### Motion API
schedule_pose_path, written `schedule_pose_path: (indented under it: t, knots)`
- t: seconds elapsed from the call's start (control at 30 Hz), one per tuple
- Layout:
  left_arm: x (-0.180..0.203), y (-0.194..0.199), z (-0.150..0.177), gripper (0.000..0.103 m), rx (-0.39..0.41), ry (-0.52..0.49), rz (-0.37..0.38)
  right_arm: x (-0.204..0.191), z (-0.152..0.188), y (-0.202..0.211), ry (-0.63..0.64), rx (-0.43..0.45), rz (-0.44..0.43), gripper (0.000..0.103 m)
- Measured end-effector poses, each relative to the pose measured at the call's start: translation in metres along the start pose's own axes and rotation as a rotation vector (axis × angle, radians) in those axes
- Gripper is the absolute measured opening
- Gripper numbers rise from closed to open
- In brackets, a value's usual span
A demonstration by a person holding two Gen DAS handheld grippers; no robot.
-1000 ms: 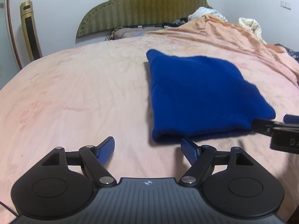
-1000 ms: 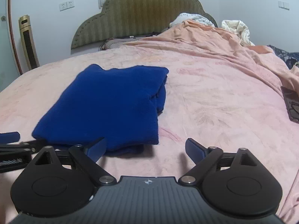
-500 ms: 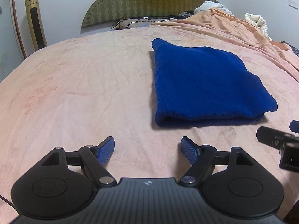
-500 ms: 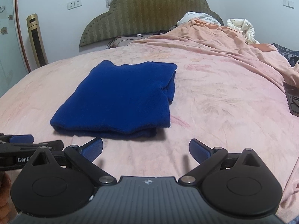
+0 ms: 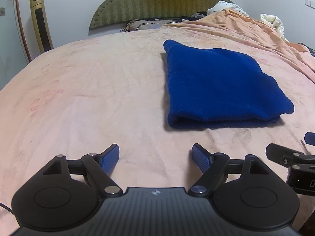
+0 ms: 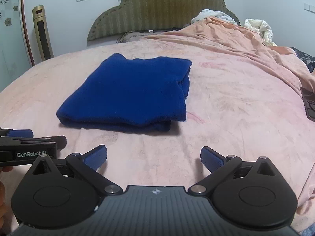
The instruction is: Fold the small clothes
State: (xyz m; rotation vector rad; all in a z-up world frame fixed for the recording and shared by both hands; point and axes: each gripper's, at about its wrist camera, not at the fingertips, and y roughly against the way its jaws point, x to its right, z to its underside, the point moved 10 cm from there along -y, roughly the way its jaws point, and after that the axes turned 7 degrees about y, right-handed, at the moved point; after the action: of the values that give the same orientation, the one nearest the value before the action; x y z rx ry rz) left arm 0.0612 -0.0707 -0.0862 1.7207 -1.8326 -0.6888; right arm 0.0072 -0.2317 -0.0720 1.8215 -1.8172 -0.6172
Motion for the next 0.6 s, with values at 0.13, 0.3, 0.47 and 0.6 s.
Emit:
schedule_pose_path:
  t: [0.13,0.3,0.47,0.6]
  knots:
    - [0.000,0.000,0.000,0.084,-0.001,-0.006,-0.011,-0.004,0.003,-0.003,0.015,-0.014,-0.013,0.102]
    - [-0.002,0.000,-0.001,0.085,-0.010,0.002,-0.015,-0.004,-0.002,0.005,0.039,0.012,-0.002,0.103]
    - [-0.005,0.001,0.000,0.085,-0.011,0.006,-0.022,0.004,0.002,0.002,0.009,-0.016,0.015,0.103]
    - [-0.005,0.003,0.002,0.085,-0.008,0.003,-0.026,0.005,0.006,0.004,0.008,-0.016,0.014,0.103]
